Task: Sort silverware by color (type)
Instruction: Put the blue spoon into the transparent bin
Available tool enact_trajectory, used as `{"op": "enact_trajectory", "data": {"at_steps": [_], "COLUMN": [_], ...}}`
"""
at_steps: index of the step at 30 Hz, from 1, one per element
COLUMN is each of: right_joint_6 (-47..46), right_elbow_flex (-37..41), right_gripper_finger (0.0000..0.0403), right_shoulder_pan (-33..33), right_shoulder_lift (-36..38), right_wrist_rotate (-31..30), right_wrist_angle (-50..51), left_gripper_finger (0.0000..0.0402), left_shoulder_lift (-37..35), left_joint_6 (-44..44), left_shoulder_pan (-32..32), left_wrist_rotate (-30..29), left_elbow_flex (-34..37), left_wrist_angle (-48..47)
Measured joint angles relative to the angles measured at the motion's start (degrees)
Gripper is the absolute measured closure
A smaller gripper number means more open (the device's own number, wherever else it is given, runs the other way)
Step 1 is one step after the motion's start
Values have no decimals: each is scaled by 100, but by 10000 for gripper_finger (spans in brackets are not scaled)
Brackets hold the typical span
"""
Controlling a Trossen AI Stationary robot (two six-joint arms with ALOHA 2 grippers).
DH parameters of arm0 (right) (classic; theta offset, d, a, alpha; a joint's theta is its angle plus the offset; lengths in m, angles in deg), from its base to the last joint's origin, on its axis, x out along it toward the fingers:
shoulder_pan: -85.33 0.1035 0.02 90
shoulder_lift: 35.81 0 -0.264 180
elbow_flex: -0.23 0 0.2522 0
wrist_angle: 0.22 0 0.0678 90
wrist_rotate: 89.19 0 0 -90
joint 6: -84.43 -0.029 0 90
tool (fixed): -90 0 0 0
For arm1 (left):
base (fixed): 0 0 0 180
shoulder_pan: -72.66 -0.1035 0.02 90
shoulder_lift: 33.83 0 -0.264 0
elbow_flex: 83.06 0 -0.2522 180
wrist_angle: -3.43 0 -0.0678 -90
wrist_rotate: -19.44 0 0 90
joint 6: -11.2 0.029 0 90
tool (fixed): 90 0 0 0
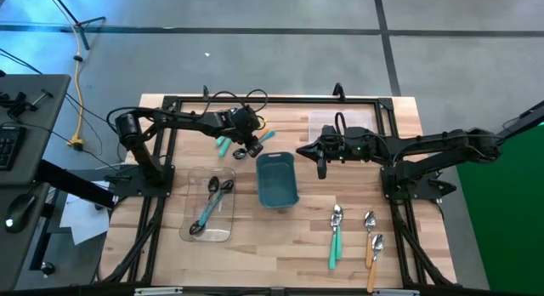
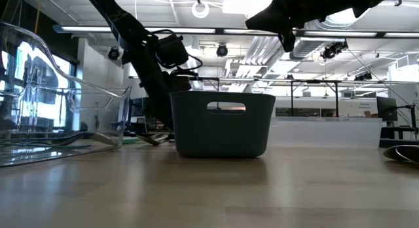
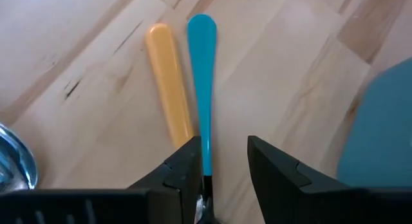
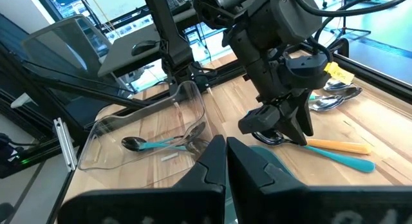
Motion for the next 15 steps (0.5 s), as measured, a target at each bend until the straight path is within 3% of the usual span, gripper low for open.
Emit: {"op": "enact_trajectory", "data": {"at_steps": [4, 8, 15], "right_joint_6": [0, 2, 13], "right_elbow_flex": [0, 0, -2], "right_gripper_finger": [403, 403, 403], "right_shoulder_pan": [-1, -2, -1], "right_shoulder_lift": [0, 0, -107], "right_wrist_rotate": [0, 0, -125], "right_wrist_angle": [0, 2, -22], "left_gripper_finger": [284, 284, 284], "left_shoulder_lift": [0, -126, -604], "left_joint_6": [13, 216, 71], "left_shoulder_pan": [55, 49, -349], "left_wrist_rotate": [38, 214, 189], "left_elbow_flex": [0, 0, 0], "left_wrist_angle": [-176, -933, -1867]}}
